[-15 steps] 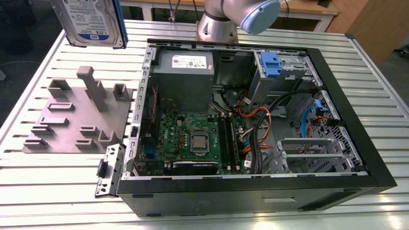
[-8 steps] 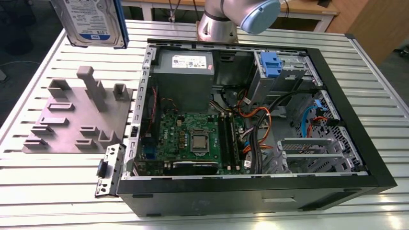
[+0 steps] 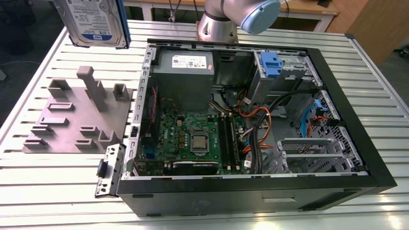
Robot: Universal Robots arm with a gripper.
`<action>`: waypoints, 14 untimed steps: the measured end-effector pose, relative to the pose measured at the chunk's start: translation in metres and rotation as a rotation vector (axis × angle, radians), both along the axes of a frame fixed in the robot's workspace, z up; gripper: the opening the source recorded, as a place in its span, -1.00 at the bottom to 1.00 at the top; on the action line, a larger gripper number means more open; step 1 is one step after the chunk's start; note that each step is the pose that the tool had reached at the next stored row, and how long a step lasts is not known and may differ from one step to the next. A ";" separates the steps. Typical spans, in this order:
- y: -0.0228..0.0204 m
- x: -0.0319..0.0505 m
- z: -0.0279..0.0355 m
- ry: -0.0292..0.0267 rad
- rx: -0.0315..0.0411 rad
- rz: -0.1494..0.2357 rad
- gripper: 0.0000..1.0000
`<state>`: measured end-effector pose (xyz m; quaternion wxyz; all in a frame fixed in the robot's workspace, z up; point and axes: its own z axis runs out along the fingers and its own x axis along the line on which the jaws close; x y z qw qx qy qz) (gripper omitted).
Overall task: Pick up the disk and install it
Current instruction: 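Pick up the disk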
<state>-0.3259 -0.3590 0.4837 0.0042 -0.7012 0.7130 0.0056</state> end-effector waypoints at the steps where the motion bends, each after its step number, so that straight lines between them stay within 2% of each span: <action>1: -0.0001 0.0002 0.0000 0.0000 0.0000 0.000 -0.27; 14: -0.0055 0.0010 -0.0002 -0.0001 -0.0006 0.000 -0.27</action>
